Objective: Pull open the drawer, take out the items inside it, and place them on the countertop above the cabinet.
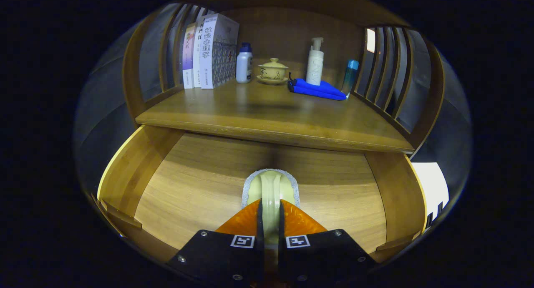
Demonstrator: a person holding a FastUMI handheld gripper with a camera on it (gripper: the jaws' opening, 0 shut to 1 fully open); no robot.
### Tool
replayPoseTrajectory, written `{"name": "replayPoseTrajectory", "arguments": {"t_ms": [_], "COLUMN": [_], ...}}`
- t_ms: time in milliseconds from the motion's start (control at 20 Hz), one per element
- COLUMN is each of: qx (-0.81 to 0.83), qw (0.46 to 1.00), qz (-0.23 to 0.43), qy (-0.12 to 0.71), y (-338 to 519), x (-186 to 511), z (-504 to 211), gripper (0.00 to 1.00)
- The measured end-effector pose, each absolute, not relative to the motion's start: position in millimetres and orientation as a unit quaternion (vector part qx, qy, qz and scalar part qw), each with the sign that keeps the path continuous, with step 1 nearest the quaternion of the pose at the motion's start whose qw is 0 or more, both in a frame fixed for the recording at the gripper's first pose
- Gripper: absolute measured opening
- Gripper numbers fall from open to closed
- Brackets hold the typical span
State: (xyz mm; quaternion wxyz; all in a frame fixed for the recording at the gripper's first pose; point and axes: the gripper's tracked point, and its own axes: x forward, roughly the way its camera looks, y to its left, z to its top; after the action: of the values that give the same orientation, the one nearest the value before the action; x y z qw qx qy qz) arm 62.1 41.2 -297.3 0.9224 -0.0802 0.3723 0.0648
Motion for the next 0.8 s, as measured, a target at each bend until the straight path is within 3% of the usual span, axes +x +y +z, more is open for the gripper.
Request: {"name": "replayPoseTrajectory", "arguments": {"t_ms": [400, 800], "qx": [-0.094, -0.086], "qw": [0.941, 0.963], "qz": [0.062, 0.052], "qy": [0.32, 0.249], "y": [42.3, 39.9], "x": [45.0, 74.5], "z": [-235.9, -166.8], "gripper": [0.13, 0.13]}}
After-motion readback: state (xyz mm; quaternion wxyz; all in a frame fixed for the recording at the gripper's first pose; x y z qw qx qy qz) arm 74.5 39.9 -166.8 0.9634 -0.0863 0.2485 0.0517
